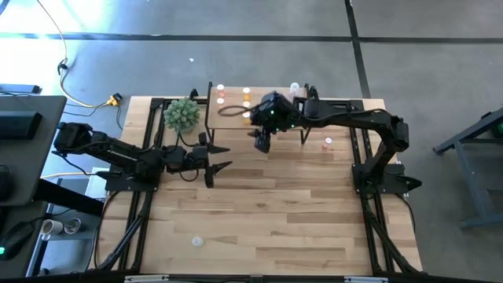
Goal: Pick and place medicine bottles onto shelf by color
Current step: Put the pink pill bottle on the shelf aligned with the other pink pill bottles
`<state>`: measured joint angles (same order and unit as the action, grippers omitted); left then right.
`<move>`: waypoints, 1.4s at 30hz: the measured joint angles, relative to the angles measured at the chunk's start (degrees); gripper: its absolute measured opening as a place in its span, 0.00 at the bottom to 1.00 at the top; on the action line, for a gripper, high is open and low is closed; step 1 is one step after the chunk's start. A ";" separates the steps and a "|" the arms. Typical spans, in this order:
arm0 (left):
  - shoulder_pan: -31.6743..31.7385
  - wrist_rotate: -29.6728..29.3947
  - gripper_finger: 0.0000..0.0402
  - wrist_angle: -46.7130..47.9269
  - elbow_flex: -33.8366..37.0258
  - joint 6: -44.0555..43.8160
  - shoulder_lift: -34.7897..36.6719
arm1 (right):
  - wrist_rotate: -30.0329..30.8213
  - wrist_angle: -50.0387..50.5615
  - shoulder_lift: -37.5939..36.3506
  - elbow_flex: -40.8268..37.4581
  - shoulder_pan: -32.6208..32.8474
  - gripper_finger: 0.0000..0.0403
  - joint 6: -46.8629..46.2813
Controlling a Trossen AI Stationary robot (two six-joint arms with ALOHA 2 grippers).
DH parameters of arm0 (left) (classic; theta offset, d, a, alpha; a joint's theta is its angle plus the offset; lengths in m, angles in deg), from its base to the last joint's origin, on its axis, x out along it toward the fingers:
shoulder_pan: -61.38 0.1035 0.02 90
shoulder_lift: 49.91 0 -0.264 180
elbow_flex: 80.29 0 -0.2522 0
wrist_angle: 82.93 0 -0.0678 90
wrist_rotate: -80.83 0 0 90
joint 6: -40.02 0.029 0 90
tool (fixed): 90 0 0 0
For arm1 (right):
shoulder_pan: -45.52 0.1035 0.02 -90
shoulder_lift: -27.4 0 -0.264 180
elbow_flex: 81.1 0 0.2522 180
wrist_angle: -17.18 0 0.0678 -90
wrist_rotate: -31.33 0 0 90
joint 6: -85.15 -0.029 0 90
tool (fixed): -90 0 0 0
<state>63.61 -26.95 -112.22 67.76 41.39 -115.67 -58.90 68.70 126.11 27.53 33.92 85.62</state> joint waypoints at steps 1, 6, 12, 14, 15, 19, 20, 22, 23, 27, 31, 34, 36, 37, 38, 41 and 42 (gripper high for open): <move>-0.62 0.00 0.53 2.02 0.00 -0.91 0.96 | 0.00 0.44 -0.10 0.00 0.80 0.44 0.00; -4.21 1.03 0.53 11.94 0.00 -4.51 5.19 | 0.02 3.21 -0.19 -0.07 5.30 0.44 -0.41; -9.89 1.09 0.53 19.52 0.02 -9.75 9.75 | 0.00 5.84 -0.22 -0.07 11.13 0.44 -0.91; -12.08 1.09 0.53 21.08 0.02 -11.00 10.99 | 0.00 7.69 -0.22 -0.07 13.15 0.44 0.02; -13.22 1.09 0.53 21.80 0.02 -11.35 11.52 | 0.13 8.76 -0.22 -0.07 14.09 0.44 0.80; -17.75 1.08 0.53 23.33 0.02 -11.93 12.70 | 1.14 11.72 -0.22 -0.09 17.31 0.44 0.76; -18.87 1.08 0.53 23.55 0.01 -12.02 12.78 | 1.18 12.25 -0.22 -0.09 18.01 0.44 0.34; -21.09 1.09 0.53 24.53 0.00 -13.06 12.83 | 1.31 13.33 -0.22 -0.11 19.34 0.44 -0.35; -22.14 1.11 0.53 24.88 0.00 -13.78 12.83 | 1.63 13.46 -0.18 -0.11 19.98 0.44 -0.56; -25.96 0.88 0.53 27.20 0.00 -16.58 12.83 | 6.87 14.54 1.17 -0.13 22.47 0.44 -2.41; -28.36 -0.68 0.53 27.67 0.00 -17.27 12.83 | 13.19 18.33 2.25 -0.13 24.21 0.44 -6.17; -29.03 -0.96 0.53 27.57 0.00 -17.27 12.83 | 16.38 21.66 3.08 -0.13 25.13 0.44 -9.29; -29.03 -0.97 0.53 27.61 0.00 -17.27 12.83 | 17.72 23.38 3.22 -0.13 25.66 0.44 -10.73; -29.03 -1.03 0.53 27.65 0.00 -17.27 12.83 | 18.39 24.39 3.22 -0.13 25.95 0.44 -11.35; -29.03 -1.07 0.53 27.67 0.00 -17.27 12.83 | 19.16 25.31 3.22 -0.13 26.15 0.44 -12.15; -29.01 -2.09 0.53 27.87 0.00 -16.94 12.83 | 22.04 28.20 3.22 -0.13 26.58 0.44 -14.01; -29.01 -2.40 0.53 27.95 0.00 -16.80 12.83 | 23.17 29.45 3.22 -0.13 26.75 0.44 -14.69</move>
<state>34.59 -29.35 -84.27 67.76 24.59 -102.84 -35.73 98.15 129.33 27.40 60.67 70.93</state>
